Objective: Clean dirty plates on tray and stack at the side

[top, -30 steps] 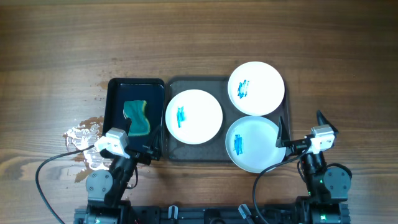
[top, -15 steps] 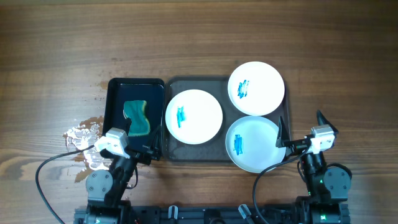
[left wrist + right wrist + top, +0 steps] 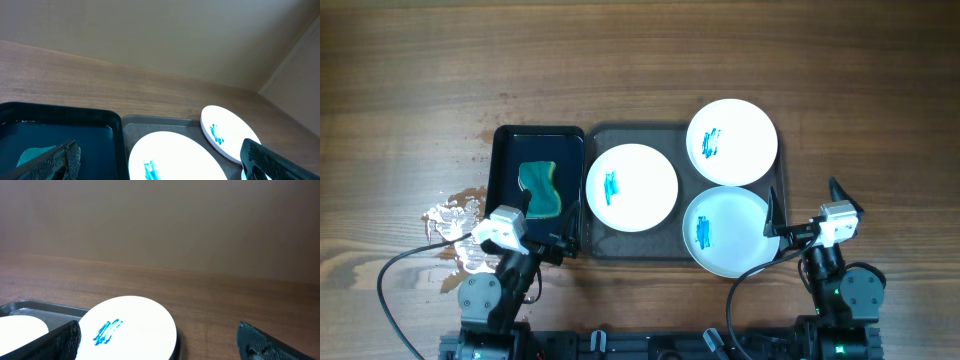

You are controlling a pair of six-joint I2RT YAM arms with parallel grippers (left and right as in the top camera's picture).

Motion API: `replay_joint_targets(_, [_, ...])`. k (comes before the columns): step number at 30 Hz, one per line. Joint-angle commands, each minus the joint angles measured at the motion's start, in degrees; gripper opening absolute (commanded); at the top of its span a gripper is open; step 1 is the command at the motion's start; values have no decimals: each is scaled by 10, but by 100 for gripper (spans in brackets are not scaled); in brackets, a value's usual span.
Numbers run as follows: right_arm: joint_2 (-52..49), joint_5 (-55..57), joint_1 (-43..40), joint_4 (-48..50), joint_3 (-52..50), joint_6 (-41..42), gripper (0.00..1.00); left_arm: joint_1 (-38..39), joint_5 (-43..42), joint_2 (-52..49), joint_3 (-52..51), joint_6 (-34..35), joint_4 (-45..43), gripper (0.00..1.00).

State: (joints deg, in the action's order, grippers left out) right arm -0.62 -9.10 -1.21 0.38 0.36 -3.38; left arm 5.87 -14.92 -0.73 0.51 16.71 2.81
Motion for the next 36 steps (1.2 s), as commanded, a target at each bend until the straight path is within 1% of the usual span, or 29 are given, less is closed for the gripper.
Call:
replay_joint_targets(1, [2,5,2,2,-1,-10,100,-4,-5,3,-2,5,2,100])
replay_joint_targets(27, [2,5,2,2,-1,-10,100,-4,-12,-2,1,5,6,100])
replay_joint_targets(32, [2,5,2,2,-1,-10,100,-4,-9,-54,40,5,77,100])
replay_joint_targets(35, [2,5,2,2,-1,-10,100,-4,-9,-125,82,5,108,100])
replay_joint_targets(36, [2,5,2,2,-1,-10,100,-4,-9,-164,109,5,124,100])
